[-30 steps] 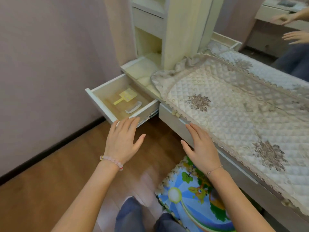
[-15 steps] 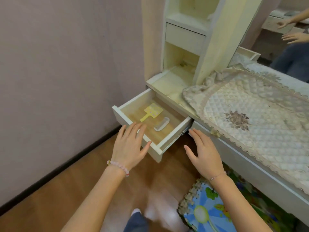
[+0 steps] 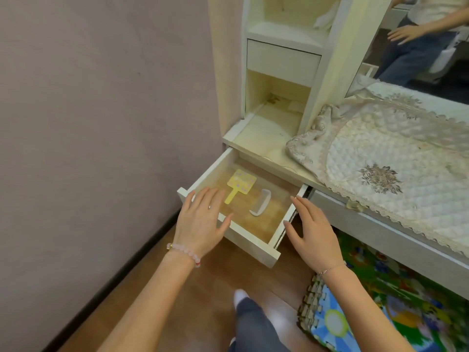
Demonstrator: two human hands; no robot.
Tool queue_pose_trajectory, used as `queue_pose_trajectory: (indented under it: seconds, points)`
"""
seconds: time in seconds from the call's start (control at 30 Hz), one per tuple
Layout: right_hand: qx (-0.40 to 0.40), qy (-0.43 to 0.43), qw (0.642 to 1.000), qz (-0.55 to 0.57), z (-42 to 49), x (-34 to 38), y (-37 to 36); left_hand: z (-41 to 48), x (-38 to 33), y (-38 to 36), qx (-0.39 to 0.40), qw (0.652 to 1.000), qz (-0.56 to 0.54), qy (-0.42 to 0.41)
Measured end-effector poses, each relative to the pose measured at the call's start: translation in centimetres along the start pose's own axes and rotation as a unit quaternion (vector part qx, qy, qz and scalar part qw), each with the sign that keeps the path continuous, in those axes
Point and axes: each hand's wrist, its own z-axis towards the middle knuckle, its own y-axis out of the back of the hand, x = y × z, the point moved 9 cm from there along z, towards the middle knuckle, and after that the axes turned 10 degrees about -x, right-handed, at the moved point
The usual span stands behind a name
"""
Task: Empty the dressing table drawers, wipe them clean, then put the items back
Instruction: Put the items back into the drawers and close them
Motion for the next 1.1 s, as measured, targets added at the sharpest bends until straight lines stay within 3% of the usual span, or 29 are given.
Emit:
queue_pose_trajectory:
  seconds: [0.7, 1.1]
  points:
    - [-0.025, -0.122, 0.992, -0.032, 13.2, -2.6, -7.1, 15.6, 6.5, -12.7, 0.105, 0.986, -0.063, -0.111]
    - [-0.097, -0.292, 0.949, -0.069, 10.4, -2.1, -8.1, 20.7, 6.7, -18.2, 0.162, 0.942, -0.145, -0.254]
